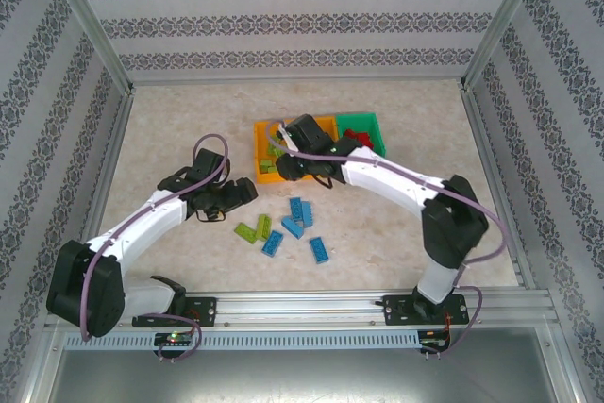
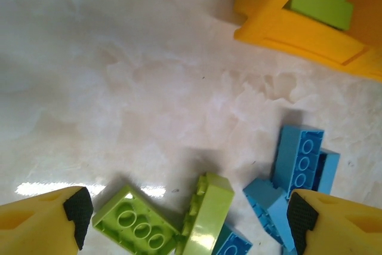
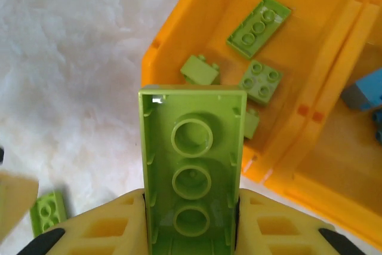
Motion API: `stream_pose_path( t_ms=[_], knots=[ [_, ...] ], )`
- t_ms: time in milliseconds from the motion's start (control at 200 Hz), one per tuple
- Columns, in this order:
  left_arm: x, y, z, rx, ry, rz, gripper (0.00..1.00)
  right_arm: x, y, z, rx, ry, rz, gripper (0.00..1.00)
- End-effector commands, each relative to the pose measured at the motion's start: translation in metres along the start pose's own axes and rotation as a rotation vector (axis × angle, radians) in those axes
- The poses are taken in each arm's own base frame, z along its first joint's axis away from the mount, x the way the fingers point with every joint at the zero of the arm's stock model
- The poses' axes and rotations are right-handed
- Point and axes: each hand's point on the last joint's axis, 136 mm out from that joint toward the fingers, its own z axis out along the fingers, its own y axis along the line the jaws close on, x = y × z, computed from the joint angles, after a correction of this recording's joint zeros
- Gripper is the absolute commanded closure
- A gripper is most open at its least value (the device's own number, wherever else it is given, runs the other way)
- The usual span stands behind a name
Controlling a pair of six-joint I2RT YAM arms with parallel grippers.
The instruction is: Sort the legos into containers by color
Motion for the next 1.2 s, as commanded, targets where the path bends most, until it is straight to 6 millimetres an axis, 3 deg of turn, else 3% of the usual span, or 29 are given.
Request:
stream_pose_path(
  t_ms=[0, 125, 250, 420, 505, 664, 794, 1194],
  knots=[
    [0.010, 0.007, 0.000, -0.012, 0.022, 0.009, 0.14, -0.009, -0.011, 0.030, -0.033, 0.044, 0.094, 0.76],
    [0.017, 0.001, 0.005, -0.010, 0.042, 0.041, 0.14, -0.024, -0.026, 0.056, -0.051, 0.046, 0.207, 0.74],
    [0.023, -0.006, 0.012, -0.015, 0.069, 0.086, 0.14, -0.038, -0.029, 0.071, -0.077, 0.039, 0.249, 0.69],
    [0.031, -0.016, 0.025, -0.041, 0.118, 0.161, 0.15, -0.041, -0.035, 0.084, -0.074, 0.055, 0.288, 0.52],
    [0.032, -0.019, 0.031, -0.065, 0.135, 0.195, 0.17, -0.042, -0.036, 0.082, -0.079, 0.050, 0.303, 0.45],
    [0.031, -0.029, 0.039, -0.077, 0.150, 0.237, 0.21, -0.048, -0.030, 0.058, -0.104, 0.004, 0.311, 0.34],
    [0.034, -0.032, 0.045, -0.087, 0.168, 0.253, 0.25, -0.048, -0.032, 0.035, -0.101, -0.032, 0.318, 0.30],
    [0.050, -0.028, 0.064, -0.121, 0.225, 0.275, 0.33, -0.023, -0.076, -0.044, -0.022, -0.155, 0.375, 0.19]
  ],
)
